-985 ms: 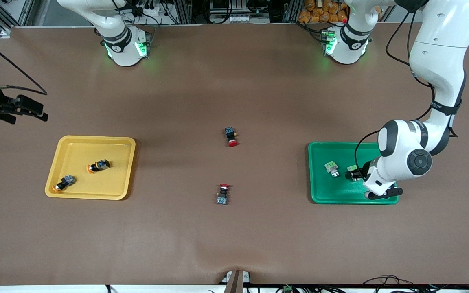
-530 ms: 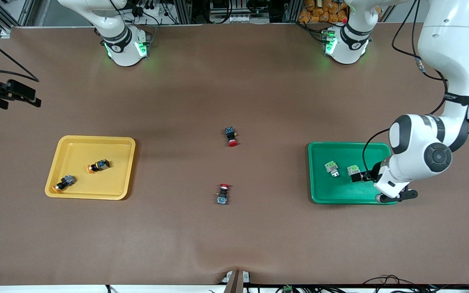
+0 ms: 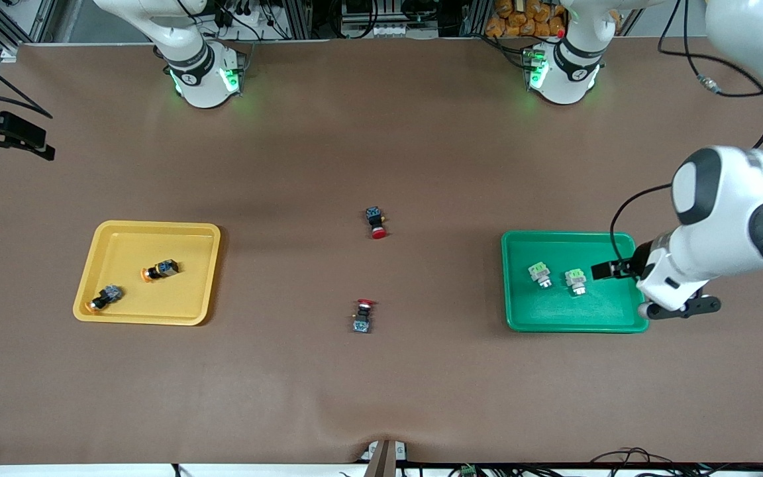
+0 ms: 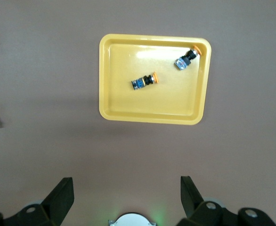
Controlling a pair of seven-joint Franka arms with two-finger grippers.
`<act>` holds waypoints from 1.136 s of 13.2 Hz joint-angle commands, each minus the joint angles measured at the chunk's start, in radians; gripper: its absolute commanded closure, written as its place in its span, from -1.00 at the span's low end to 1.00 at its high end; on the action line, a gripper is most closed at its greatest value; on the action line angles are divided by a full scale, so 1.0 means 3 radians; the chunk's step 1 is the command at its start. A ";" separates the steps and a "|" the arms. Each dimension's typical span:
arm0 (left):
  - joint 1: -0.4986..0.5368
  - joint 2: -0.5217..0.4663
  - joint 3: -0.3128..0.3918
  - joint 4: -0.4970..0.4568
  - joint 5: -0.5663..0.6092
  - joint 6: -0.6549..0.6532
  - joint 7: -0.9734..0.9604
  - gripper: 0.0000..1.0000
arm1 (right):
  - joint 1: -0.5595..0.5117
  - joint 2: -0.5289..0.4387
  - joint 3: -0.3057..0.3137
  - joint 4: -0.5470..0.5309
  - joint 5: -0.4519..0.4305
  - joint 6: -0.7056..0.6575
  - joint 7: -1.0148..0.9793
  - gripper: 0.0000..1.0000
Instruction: Place green and yellow buttons in trays
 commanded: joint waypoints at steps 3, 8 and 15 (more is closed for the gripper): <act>0.0013 -0.0335 -0.0122 0.0257 0.0032 -0.0541 0.0136 -1.00 | 0.0052 -0.0017 -0.0046 0.0076 -0.0049 -0.0128 0.0203 -1.00; -0.0012 -0.0642 -0.0087 0.0247 -0.0004 -0.0721 0.0396 -1.00 | 0.0149 -0.0002 -0.0102 0.0127 -0.0033 -0.0108 0.0167 -1.00; -0.0324 -0.1148 0.0230 0.0227 -0.0004 -0.1354 0.0508 -1.00 | 0.0226 -0.0007 -0.0066 0.0193 -0.0054 -0.0179 0.0203 -1.00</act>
